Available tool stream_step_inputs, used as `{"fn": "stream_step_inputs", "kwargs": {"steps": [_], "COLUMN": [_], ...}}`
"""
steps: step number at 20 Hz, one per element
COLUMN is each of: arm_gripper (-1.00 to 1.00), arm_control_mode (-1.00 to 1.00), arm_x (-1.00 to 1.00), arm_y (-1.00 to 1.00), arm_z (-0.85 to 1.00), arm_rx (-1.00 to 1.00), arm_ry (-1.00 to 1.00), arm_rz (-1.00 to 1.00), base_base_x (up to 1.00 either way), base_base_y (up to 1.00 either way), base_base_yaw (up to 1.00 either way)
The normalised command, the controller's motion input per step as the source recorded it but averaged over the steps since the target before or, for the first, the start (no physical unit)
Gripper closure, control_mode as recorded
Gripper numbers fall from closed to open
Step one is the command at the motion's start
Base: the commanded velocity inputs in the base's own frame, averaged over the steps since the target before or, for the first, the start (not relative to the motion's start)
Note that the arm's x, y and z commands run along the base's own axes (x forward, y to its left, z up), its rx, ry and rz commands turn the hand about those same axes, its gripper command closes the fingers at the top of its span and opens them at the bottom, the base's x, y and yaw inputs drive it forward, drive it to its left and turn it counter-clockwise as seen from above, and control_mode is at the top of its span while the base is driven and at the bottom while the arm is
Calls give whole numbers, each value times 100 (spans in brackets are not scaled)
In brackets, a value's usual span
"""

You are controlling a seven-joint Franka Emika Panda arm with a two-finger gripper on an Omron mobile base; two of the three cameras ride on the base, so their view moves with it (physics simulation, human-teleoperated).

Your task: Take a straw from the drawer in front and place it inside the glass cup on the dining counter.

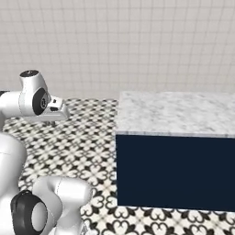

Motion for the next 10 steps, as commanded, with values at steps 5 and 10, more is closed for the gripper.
{"fn": "stream_step_inputs", "kwargs": {"steps": [5,10], "arm_gripper": [100,100], "arm_control_mode": [100,100], "arm_x": [0,0], "arm_y": [0,0], "arm_z": [0,0], "arm_rx": [0,0], "arm_ry": [0,0], "arm_rz": [0,0], "base_base_x": [62,99], "base_base_y": [100,97], "base_base_yaw": [-2,-13]}}
